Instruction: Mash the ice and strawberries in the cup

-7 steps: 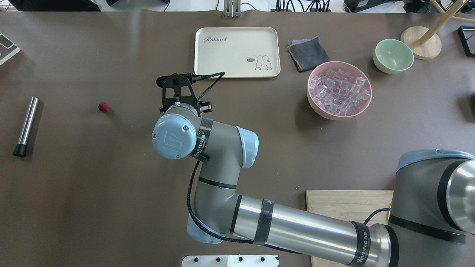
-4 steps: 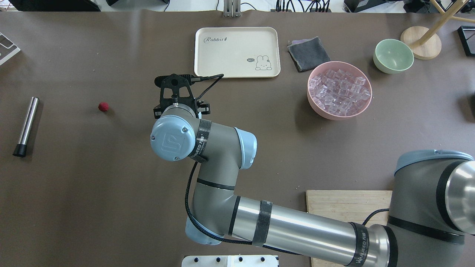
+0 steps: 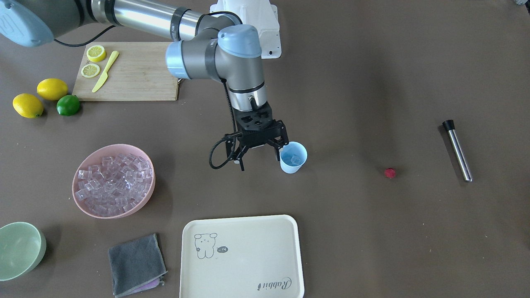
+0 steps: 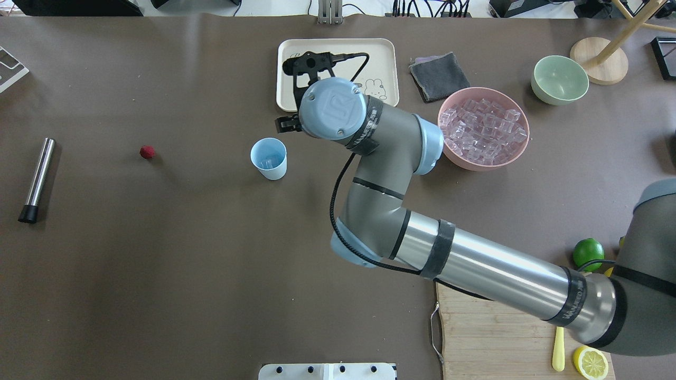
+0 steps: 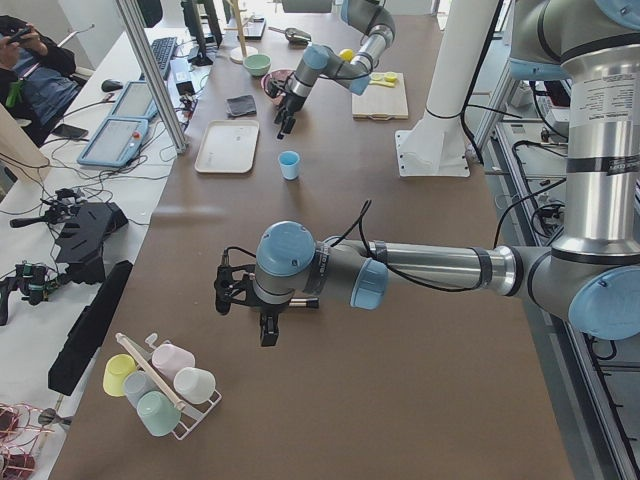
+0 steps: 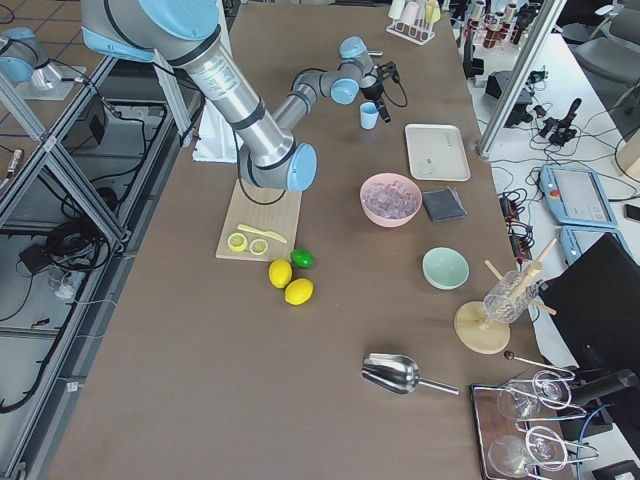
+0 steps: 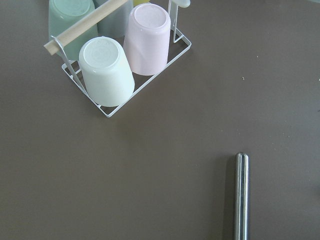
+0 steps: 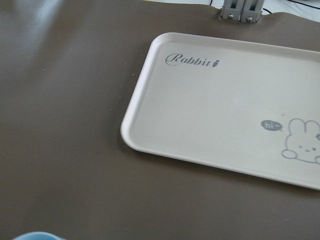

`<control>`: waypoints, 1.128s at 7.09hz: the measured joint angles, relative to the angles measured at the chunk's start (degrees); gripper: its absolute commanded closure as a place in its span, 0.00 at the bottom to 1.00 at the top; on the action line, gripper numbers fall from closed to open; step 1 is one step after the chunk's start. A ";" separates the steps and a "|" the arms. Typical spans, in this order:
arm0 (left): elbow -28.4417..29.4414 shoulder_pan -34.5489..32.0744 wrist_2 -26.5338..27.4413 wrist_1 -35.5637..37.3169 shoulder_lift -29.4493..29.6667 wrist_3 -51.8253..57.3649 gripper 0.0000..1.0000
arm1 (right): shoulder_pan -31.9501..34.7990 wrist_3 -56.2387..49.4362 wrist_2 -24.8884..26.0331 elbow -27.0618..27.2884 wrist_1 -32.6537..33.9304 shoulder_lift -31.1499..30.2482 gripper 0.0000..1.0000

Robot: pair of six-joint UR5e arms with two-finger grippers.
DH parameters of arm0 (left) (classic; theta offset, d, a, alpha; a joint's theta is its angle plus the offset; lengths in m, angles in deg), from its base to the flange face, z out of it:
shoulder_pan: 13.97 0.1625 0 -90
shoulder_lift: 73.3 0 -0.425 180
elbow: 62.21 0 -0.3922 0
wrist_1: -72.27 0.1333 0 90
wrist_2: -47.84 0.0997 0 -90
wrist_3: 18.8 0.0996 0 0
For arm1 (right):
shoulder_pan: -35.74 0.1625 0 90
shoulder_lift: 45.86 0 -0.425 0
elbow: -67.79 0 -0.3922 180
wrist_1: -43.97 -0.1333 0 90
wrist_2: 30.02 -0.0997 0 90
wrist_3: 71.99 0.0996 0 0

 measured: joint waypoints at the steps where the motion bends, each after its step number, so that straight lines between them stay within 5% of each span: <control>1: -0.32 1.86 -0.02 -0.12 0.32 -0.30 0.02 | 5.82 -6.01 -8.00 4.24 -0.08 -6.27 0.01; 5: -2.50 15.08 4.96 -5.33 2.91 -13.61 0.02 | 32.16 -33.66 -34.85 9.56 0.57 -25.91 0.01; 8: -1.71 27.60 11.05 -6.80 9.77 -22.71 0.02 | 48.01 -53.10 -43.89 7.47 6.88 -33.70 0.01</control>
